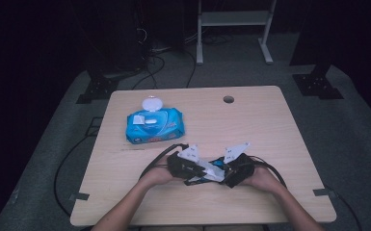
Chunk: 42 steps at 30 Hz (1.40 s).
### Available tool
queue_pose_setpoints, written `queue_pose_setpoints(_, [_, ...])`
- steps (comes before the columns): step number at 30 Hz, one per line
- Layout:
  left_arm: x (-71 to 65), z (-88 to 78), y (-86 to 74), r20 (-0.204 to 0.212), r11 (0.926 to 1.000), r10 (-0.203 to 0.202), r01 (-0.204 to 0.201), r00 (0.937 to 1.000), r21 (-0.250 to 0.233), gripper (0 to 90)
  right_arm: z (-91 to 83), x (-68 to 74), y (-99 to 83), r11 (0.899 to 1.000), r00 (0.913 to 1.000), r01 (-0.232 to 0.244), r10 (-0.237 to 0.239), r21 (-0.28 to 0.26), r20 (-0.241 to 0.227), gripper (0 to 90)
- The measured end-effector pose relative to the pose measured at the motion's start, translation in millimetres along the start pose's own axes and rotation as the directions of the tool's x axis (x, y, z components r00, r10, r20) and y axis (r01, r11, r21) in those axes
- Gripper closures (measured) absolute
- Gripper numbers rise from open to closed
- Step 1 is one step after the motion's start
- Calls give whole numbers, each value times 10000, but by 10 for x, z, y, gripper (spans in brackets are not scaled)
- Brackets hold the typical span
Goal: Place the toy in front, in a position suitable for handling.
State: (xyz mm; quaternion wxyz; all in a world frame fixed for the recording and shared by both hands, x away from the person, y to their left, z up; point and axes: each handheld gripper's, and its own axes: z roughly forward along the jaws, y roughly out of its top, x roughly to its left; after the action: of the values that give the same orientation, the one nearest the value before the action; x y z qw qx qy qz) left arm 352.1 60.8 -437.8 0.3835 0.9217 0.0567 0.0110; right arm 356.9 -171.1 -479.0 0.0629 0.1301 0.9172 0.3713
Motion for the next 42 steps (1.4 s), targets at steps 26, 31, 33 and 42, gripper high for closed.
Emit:
queue_pose_setpoints(26, [229, 145, 141, -331, 9936, -950, 927, 9949, -644, 795, 39, 9, 1, 9995, 9998, -130, 126, -286, -162, 199])
queue_pose_setpoints(31, [366, 66, -2, -698, 9890, -1427, 1395, 9873, -499, 796, 40, 11, 2, 9995, 9998, -150, 145, -284, -163, 199])
queue_pose_setpoints(33, [379, 68, -21, -664, 9862, -1601, 1567, 9849, -543, 796, 40, 11, 1, 9995, 9997, -167, 162, -286, -172, 199])
queue_pose_setpoints(42, [226, 319, 215, 186, 9924, -936, 948, 9954, -786, 794, 39, 7, -4, 9994, 9997, -178, 172, -305, -198, 199])
